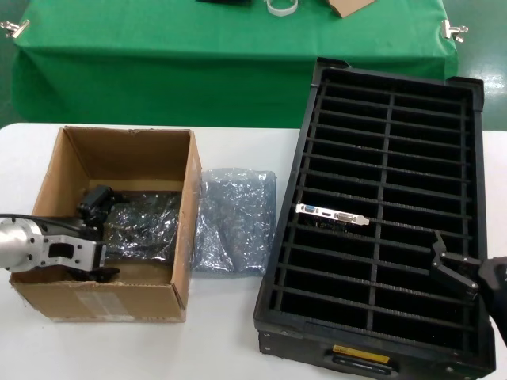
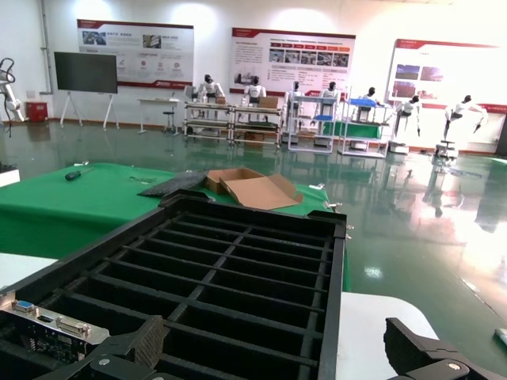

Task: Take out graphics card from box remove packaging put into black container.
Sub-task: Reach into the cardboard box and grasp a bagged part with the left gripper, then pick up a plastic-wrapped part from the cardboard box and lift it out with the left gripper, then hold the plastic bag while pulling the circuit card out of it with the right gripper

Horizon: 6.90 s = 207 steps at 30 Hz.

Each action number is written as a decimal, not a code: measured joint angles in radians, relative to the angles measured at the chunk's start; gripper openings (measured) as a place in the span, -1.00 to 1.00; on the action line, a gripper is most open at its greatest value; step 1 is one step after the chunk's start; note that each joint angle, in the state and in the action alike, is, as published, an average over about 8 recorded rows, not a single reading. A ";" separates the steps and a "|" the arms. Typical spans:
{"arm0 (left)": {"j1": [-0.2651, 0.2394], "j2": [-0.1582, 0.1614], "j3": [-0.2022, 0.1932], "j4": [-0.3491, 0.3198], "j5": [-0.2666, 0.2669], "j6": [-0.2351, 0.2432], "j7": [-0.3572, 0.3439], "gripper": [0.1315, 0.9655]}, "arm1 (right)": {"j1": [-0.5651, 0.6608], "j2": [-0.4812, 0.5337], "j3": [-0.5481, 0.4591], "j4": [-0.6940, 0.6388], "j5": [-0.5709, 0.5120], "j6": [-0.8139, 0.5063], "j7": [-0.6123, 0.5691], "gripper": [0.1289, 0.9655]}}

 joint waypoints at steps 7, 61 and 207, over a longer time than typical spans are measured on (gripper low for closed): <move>0.016 0.028 -0.025 0.003 -0.022 -0.095 0.045 1.00 | 0.000 0.000 0.000 0.000 0.000 0.000 0.000 1.00; 0.095 0.055 -0.244 0.008 -0.229 -0.247 0.361 0.11 | 0.000 0.000 0.000 0.000 0.000 0.000 0.000 1.00; 0.869 0.410 -0.790 -1.404 -0.529 -0.047 0.320 -0.98 | 0.609 -0.200 -0.267 -0.362 0.186 -0.765 -0.261 -0.23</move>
